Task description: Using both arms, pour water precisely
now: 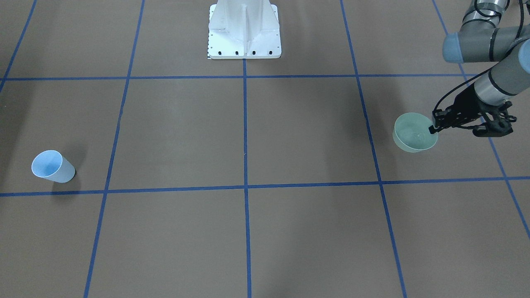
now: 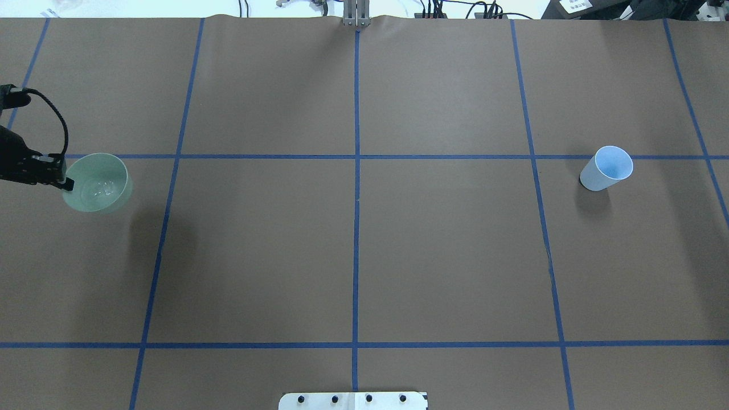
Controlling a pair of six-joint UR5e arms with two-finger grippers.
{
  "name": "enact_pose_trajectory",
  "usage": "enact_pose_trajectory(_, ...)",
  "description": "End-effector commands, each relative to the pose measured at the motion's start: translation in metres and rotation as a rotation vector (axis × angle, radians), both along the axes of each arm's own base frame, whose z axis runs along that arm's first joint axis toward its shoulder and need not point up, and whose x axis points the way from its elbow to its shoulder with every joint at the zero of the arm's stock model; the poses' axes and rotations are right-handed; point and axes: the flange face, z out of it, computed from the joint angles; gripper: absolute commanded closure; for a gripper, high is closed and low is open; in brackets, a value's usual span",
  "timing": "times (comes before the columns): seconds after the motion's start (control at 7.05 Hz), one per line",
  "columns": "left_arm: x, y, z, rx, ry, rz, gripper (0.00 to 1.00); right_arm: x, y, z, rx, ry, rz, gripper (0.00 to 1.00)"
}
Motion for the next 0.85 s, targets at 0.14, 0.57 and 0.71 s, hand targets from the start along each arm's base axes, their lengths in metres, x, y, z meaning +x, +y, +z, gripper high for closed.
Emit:
enact_pose_trajectory(0.14,-0.025,0.014,0.081,-0.007,0.002,-0.028,1.00,0.000,0.000,-0.003,0.007,0.000,0.000,0.00)
enact_pose_trajectory(0.57,-0.025,0.016,0.106,0.002,0.015,-0.023,0.46,0.000,-0.001,-0.005,0.010,0.000,0.000,0.00)
enact_pose_trajectory(0.71,-0.024,0.016,0.104,0.003,0.026,-0.015,0.00,0.000,0.000,-0.004,0.009,0.000,0.000,0.00)
